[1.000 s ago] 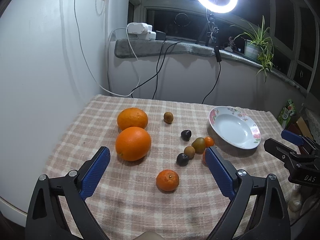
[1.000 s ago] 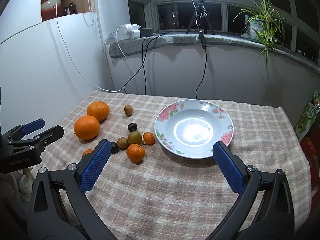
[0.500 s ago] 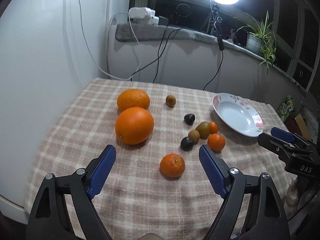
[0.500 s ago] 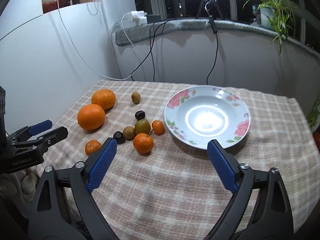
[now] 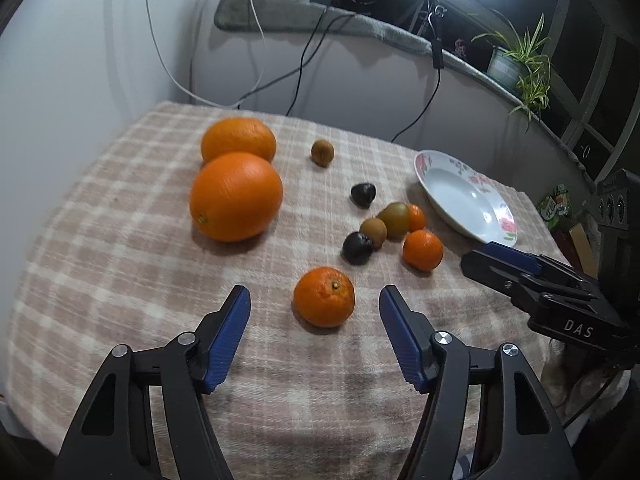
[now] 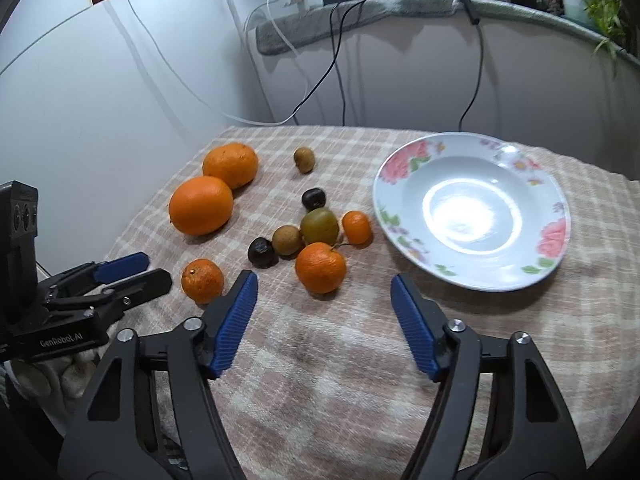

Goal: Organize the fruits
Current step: 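Move the right tool to the small tangerine and close around it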

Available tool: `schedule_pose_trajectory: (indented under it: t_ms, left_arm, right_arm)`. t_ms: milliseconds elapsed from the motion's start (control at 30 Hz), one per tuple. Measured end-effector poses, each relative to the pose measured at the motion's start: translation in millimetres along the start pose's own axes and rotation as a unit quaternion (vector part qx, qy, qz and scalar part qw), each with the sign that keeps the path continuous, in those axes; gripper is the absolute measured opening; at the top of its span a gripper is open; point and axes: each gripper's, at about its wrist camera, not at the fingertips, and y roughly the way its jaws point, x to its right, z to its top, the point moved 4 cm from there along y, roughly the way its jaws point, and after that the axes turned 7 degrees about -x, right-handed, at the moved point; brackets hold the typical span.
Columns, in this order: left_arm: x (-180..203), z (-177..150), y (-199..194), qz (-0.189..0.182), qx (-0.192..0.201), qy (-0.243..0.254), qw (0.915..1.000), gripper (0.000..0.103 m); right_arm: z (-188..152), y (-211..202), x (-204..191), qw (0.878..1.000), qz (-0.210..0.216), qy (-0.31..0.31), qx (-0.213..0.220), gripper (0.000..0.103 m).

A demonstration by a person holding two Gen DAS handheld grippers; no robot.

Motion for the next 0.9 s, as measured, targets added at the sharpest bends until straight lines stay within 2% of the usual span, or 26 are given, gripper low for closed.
schedule_pose_trajectory:
  t_ms: [333,733,900]
  left_arm:
    - [4.9,-3.1,19.8,-0.007,-0.024,0.007,0.9997,0.054]
    - [2.7,-1.3,32.4,0.001,-0.033,0.009,0.9994,0.041]
    - [5.3,-0.4,32.7,0.003,-0.031,0.015,0.9994,0.038]
  right_arm:
    - [5.4,25.5,-1.7,1.000,0.001,-0.008,-0.020,0.061]
    - [12.3,49.3,0.8,0.999,0.003,-0.008,-0.040,0.056]
    - [11.8,56.9,1.0,0.999,0.012,-0.007,-0.051,0.045]
